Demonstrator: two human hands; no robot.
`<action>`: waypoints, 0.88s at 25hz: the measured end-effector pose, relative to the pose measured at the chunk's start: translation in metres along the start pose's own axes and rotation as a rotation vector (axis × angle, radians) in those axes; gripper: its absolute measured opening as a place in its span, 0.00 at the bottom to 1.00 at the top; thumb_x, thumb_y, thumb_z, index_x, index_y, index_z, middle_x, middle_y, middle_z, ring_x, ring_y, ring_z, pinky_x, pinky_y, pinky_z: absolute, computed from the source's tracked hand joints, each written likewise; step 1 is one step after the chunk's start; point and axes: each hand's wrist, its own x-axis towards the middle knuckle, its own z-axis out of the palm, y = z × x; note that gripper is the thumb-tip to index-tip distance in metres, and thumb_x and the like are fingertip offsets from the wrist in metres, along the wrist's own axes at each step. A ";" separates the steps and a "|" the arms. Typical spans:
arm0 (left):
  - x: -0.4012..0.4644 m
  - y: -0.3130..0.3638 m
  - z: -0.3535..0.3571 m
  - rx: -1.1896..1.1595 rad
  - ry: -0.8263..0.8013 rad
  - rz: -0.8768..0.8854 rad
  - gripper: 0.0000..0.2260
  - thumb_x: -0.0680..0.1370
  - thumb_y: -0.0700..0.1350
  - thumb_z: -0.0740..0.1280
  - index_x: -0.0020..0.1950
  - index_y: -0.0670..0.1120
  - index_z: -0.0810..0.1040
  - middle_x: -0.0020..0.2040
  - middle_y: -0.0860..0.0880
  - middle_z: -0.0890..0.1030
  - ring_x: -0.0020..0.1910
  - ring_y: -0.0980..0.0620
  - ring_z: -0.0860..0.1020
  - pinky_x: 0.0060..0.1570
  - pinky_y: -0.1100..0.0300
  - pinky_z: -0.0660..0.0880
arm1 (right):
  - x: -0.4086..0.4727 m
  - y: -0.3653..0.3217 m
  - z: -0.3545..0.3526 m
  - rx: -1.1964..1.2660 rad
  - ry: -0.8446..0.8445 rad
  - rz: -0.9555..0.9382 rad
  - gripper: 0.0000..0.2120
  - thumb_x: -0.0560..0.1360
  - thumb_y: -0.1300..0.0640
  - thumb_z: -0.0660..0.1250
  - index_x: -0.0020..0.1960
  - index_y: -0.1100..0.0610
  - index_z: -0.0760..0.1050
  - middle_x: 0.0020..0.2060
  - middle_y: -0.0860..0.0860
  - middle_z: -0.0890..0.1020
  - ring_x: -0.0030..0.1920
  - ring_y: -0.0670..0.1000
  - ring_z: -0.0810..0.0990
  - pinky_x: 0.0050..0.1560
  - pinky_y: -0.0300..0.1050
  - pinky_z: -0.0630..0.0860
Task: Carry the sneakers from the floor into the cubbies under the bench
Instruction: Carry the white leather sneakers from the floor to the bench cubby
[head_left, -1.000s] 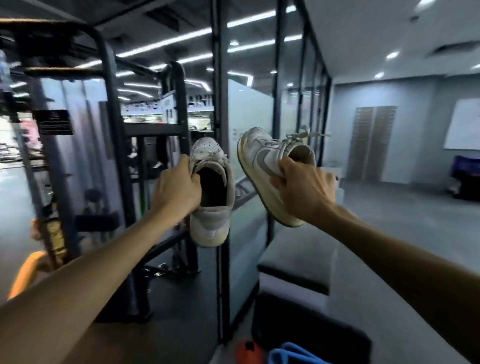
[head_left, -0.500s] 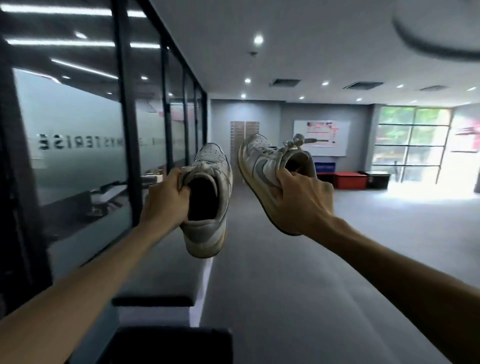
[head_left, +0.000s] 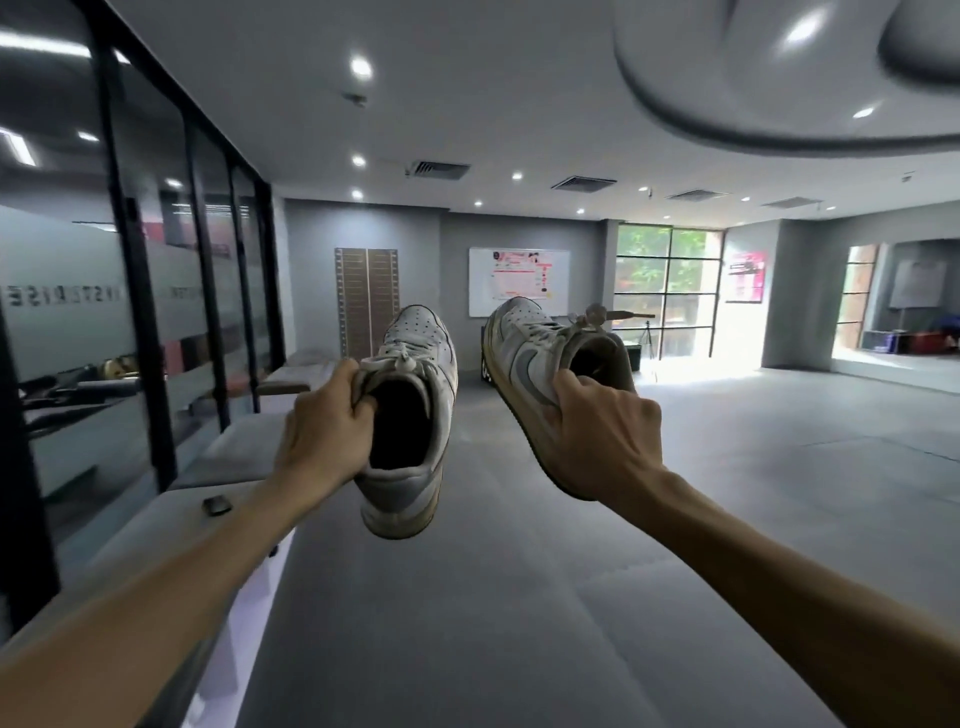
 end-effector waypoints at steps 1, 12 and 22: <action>0.013 0.001 0.026 0.011 0.002 0.046 0.09 0.76 0.41 0.62 0.56 0.46 0.72 0.47 0.38 0.80 0.47 0.34 0.78 0.44 0.47 0.74 | 0.011 0.016 0.017 -0.024 -0.002 0.006 0.06 0.79 0.53 0.57 0.48 0.55 0.69 0.42 0.51 0.81 0.37 0.57 0.78 0.34 0.44 0.64; 0.178 0.014 0.294 -0.003 -0.076 0.016 0.04 0.79 0.44 0.59 0.53 0.48 0.69 0.44 0.41 0.80 0.45 0.37 0.77 0.41 0.51 0.72 | 0.157 0.182 0.202 -0.079 -0.021 0.062 0.11 0.80 0.50 0.56 0.49 0.57 0.69 0.41 0.53 0.81 0.38 0.60 0.78 0.37 0.47 0.69; 0.330 0.014 0.489 0.085 0.028 -0.126 0.07 0.77 0.42 0.59 0.55 0.44 0.70 0.50 0.37 0.79 0.50 0.34 0.76 0.45 0.47 0.71 | 0.313 0.326 0.401 0.026 -0.002 -0.034 0.10 0.79 0.51 0.58 0.52 0.57 0.70 0.44 0.54 0.82 0.39 0.61 0.79 0.36 0.47 0.68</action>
